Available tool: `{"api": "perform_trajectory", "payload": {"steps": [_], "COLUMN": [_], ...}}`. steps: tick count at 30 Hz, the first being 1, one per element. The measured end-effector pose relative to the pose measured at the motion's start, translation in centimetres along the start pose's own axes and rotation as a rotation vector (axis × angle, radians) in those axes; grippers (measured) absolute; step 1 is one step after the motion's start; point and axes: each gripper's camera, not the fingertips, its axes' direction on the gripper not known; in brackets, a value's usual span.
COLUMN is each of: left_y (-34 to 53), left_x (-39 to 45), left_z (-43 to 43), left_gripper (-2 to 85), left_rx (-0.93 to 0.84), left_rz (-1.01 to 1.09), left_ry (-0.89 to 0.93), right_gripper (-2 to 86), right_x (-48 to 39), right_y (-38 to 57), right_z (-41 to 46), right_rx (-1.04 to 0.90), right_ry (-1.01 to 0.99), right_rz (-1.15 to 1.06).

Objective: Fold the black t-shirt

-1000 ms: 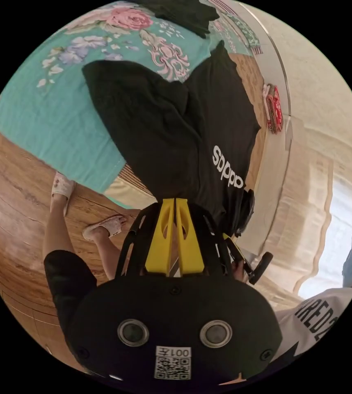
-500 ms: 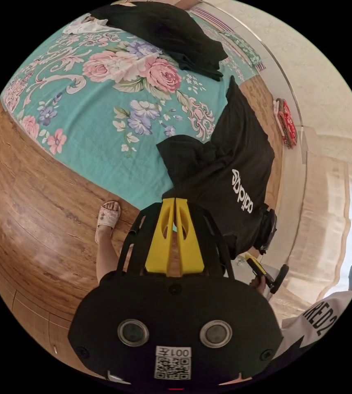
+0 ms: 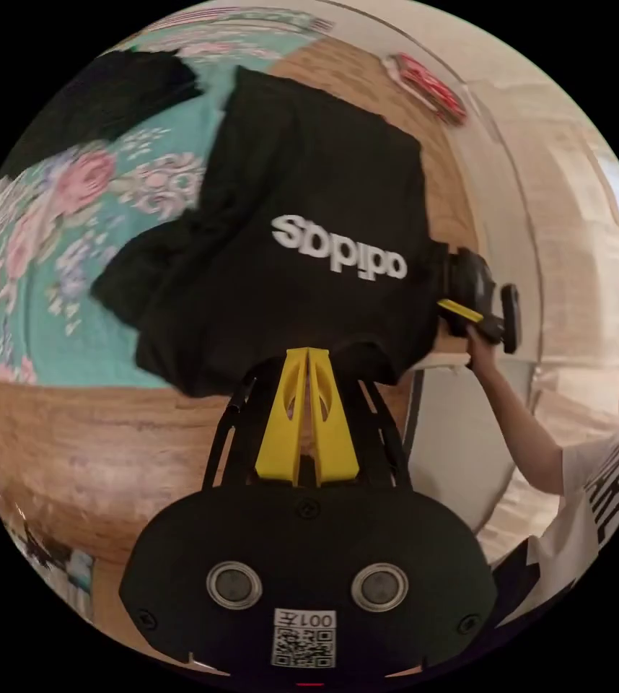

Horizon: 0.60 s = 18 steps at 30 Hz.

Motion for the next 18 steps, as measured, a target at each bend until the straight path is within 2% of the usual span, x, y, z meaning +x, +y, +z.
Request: {"api": "perform_trajectory", "payload": {"steps": [4,6,9,12,15,18], "left_y": [-2.6,-3.3,-4.0,-3.9,-2.9,-1.7], "left_x": [8.6,12.1,17.2,21.7,25.9,29.6], "left_z": [7.2,10.1,14.8,19.3,23.7,28.4], "left_gripper": [-0.9,-0.7,0.7,3.5,5.9,7.5], "left_rx": [-0.080,-0.090,-0.081,-0.070,-0.059,-0.062], "left_rz": [0.325,0.446,0.603,0.734,0.869,0.963], "left_ry": [0.226,0.251,0.147,0.047,-0.101,-0.266], "right_gripper": [2.4,2.6,4.4,8.3,8.5,8.1], "right_x": [1.4,3.0,6.9,12.1,16.9,20.3], "right_y": [0.2,0.3,0.1,-1.9,-6.0,-11.2], "right_z": [-4.0,-6.1,-9.2,-13.0,-15.1,-13.6], "right_rx": [-0.047,-0.078,-0.086,0.013,0.107,0.058], "right_ry": [0.054,0.010,-0.148,-0.258,-0.324,-0.303], "right_rz": [-0.113,-0.120,-0.103,-0.070,-0.146,-0.299]}}
